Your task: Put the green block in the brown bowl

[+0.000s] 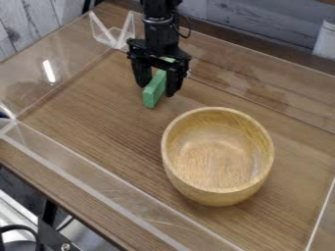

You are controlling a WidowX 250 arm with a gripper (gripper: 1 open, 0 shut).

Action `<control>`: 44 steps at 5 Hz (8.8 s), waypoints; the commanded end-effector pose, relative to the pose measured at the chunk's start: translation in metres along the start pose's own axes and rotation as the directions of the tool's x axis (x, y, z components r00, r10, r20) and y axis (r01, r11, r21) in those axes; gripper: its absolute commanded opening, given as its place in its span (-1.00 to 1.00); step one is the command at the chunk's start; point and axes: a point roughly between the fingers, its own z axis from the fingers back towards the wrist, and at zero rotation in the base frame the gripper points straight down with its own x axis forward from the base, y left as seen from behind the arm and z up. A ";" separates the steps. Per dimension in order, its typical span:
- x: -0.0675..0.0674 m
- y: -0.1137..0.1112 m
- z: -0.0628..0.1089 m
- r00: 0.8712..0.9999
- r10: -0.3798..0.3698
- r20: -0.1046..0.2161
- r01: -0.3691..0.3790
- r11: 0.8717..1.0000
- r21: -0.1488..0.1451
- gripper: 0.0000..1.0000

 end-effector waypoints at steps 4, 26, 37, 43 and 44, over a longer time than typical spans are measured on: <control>0.013 0.004 0.039 0.991 -0.020 0.131 0.016 0.999 0.030 1.00; -0.008 -0.031 0.097 0.984 0.017 0.175 -0.007 0.998 -0.058 -1.00; -0.081 -0.149 0.014 0.967 -0.252 0.041 0.255 0.963 -0.086 -1.00; -0.081 -0.145 0.019 0.970 -0.239 0.036 0.242 0.964 -0.109 -1.00; -0.081 -0.144 0.020 0.971 -0.238 0.036 0.240 0.964 -0.113 -1.00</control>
